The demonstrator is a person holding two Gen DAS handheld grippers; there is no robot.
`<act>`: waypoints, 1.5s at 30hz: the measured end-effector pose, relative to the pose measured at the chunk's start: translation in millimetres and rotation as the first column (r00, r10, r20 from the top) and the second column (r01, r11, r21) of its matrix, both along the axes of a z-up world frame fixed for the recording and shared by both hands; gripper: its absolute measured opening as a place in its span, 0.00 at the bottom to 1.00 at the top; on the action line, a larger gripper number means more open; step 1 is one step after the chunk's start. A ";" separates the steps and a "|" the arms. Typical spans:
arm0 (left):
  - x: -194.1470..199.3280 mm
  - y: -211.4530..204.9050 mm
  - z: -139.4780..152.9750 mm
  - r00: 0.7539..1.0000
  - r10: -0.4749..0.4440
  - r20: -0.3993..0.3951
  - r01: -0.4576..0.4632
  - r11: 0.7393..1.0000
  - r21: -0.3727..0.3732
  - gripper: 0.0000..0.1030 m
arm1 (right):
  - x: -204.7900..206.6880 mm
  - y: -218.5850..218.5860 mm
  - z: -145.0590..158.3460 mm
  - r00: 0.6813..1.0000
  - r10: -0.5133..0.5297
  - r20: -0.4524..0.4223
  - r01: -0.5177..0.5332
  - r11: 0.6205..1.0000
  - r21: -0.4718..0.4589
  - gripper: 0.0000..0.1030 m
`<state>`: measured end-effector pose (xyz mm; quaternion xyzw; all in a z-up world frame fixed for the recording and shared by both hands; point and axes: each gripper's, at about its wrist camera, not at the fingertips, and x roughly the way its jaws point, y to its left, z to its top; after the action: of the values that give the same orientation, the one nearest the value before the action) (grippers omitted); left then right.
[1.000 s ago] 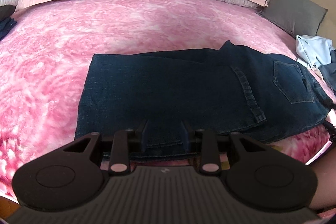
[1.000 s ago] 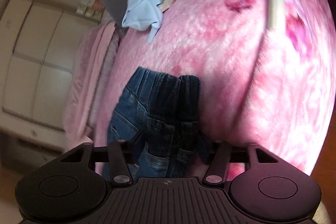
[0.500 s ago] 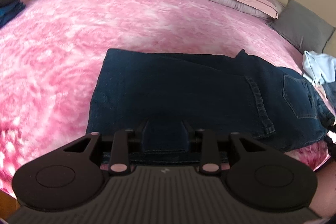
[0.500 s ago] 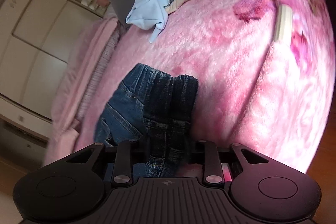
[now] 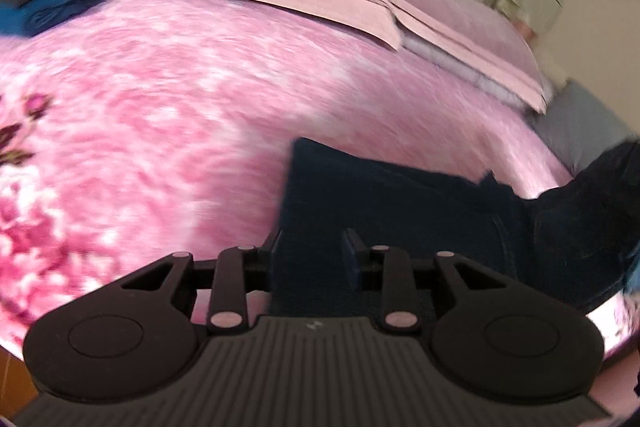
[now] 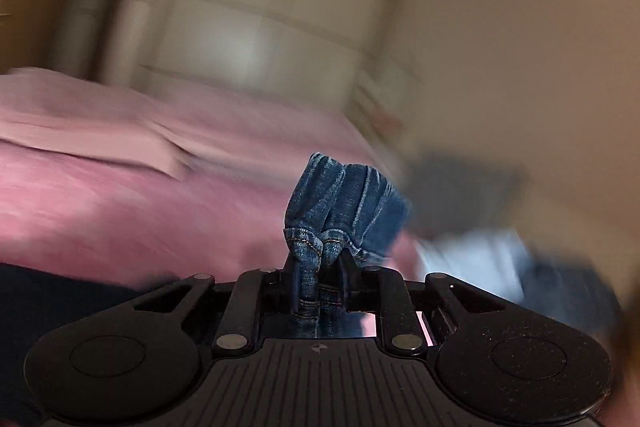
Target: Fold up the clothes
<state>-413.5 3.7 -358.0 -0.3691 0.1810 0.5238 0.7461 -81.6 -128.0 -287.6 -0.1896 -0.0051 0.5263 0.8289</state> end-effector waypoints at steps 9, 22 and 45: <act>-69.2 -11.4 -9.1 0.990 0.125 0.063 -0.120 0.990 -0.074 0.24 | -181.1 9.1 -71.9 0.766 0.628 0.137 -0.529 0.737 -0.420 0.60; -56.9 -21.3 -14.4 0.955 0.074 0.289 -0.029 0.987 -0.158 0.25 | -12.1 -0.6 -62.2 0.760 -0.075 -0.646 -0.154 0.944 -0.291 0.60; -49.9 95.2 -45.5 0.869 -0.062 0.490 0.204 0.949 -0.242 0.42 | 114.5 -2.9 -96.2 0.327 -0.285 -0.901 -0.003 0.953 -0.302 0.60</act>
<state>-463.4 98.8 -403.5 -0.5767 0.0910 0.3319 0.7410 32.9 -130.9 -383.8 0.0448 0.5538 0.4604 0.6924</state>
